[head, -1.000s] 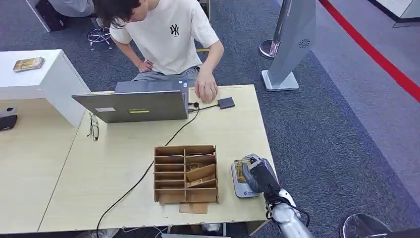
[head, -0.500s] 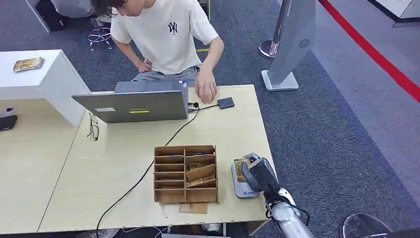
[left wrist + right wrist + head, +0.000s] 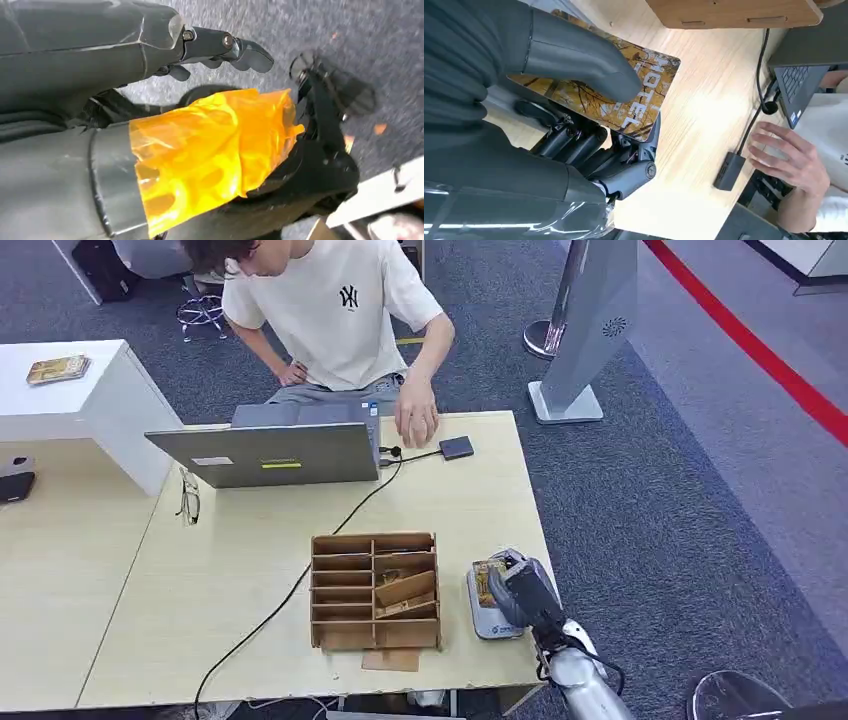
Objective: Pass the card to the sensor for recognition and then transmit it.
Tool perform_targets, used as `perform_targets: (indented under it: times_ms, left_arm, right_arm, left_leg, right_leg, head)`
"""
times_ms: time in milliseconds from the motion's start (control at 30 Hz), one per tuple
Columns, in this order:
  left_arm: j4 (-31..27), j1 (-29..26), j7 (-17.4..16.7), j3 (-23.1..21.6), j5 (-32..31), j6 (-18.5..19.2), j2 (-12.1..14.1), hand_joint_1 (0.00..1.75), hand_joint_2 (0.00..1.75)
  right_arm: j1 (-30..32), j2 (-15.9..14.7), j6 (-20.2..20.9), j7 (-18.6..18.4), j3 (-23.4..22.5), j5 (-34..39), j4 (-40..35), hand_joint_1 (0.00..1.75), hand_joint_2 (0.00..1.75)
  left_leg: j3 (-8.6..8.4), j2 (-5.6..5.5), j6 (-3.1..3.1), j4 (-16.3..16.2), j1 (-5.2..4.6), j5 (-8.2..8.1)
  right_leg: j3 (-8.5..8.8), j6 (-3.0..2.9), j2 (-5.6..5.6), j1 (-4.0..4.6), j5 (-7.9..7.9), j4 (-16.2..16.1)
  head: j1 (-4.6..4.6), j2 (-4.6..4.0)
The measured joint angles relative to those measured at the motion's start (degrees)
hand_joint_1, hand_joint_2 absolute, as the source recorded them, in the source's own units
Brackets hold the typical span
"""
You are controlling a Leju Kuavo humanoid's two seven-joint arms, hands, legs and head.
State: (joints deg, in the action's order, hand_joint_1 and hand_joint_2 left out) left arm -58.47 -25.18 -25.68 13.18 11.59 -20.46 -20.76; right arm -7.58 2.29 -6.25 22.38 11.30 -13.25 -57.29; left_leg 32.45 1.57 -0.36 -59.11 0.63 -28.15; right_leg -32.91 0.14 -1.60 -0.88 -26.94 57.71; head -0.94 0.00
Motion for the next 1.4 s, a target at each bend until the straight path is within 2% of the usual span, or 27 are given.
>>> perform_targets:
  times_ms: [233,667,967,1167,1400]
  left_arm:
    - [0.0,0.33,0.59,-0.11,-1.34,-0.92,0.0,0.0,0.0]
    - [1.62,2.57,4.07,-0.02,-0.24,-1.64,0.0,0.0,0.0]
    - [3.21,3.56,4.37,0.13,0.0,-1.57,0.0,0.0,0.0]
    - [6.34,5.27,8.2,1.44,-0.22,-1.11,0.11,0.0,0.0]
    - [8.61,6.06,9.09,2.95,-0.44,1.44,0.26,0.0,0.0]
  right_arm:
    - [1.11,0.33,2.36,0.0,-0.02,2.76,-2.15,1.75,1.75]
    - [5.43,1.12,8.22,0.5,0.09,10.11,-12.66,1.75,1.75]
    - [6.6,1.2,9.01,0.63,0.09,11.26,-16.87,1.75,1.75]
    - [8.43,1.23,11.96,1.22,0.09,17.16,-21.62,1.75,1.75]
    - [9.33,1.23,13.99,1.14,0.09,21.68,-26.23,1.75,1.75]
  left_leg:
    - [0.05,0.0,0.03,0.0,0.0,-0.03]
    - [0.29,-0.06,0.04,0.0,-0.01,-0.03]
    - [0.3,-0.05,0.06,0.0,-0.01,-0.04]
    - [0.31,-0.05,0.06,0.0,-0.01,-0.05]
    - [0.32,-0.05,0.06,0.0,-0.02,-0.05]
  right_leg:
    - [-0.06,0.01,0.01,0.0,-0.01,0.0]
    - [-0.28,0.04,-0.04,0.0,-0.04,0.01]
    - [-0.29,0.05,-0.04,0.0,-0.05,0.01]
    - [-0.31,0.05,-0.02,0.0,-0.06,0.01]
    - [-0.33,0.06,-0.03,0.0,-0.07,0.01]
  head:
    - [0.0,0.0]
    - [0.0,0.0]
    - [0.0,0.0]
    - [0.0,0.0]
    - [0.0,0.0]
